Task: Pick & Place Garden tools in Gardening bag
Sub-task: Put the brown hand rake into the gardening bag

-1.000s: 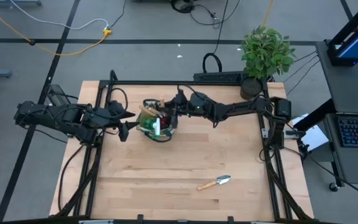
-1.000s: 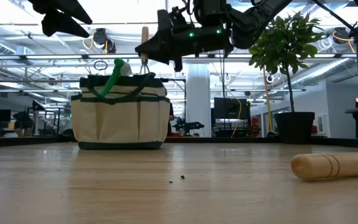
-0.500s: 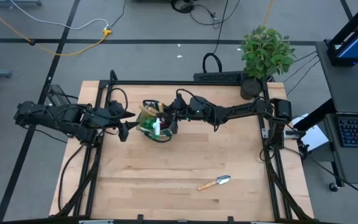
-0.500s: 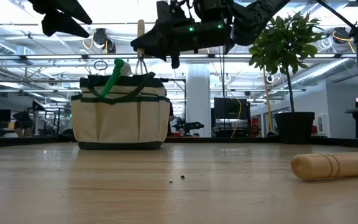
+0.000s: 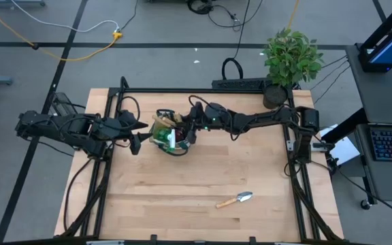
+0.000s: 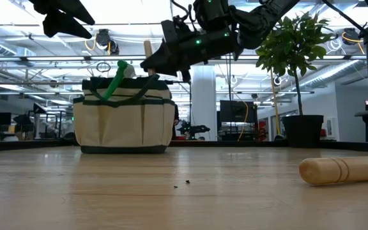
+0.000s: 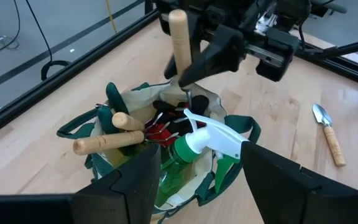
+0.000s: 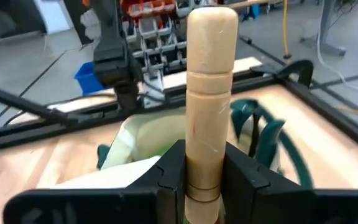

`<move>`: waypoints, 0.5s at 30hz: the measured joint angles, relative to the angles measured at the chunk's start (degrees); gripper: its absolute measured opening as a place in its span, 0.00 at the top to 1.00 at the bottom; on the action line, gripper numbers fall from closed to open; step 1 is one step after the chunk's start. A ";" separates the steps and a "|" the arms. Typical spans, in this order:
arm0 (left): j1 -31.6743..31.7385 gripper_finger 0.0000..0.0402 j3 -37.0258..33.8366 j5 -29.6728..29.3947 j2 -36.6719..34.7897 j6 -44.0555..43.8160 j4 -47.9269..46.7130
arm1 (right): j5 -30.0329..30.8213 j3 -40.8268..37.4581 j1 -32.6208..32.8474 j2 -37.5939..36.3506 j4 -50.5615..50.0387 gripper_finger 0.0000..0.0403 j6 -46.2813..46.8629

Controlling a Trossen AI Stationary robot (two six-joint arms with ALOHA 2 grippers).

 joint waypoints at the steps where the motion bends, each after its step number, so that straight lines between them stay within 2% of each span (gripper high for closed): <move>1: 0.00 0.43 0.00 -0.06 0.00 -0.01 0.01 | -0.06 0.00 0.02 0.00 -0.62 0.85 0.10; 8: 0.15 0.43 0.00 -0.13 0.00 -0.02 0.09 | -0.42 0.02 0.04 1.03 -0.94 0.85 0.21; 15: 0.33 0.43 0.00 -0.15 0.02 -0.26 0.24 | -2.05 0.04 0.08 2.76 -1.27 0.85 -3.58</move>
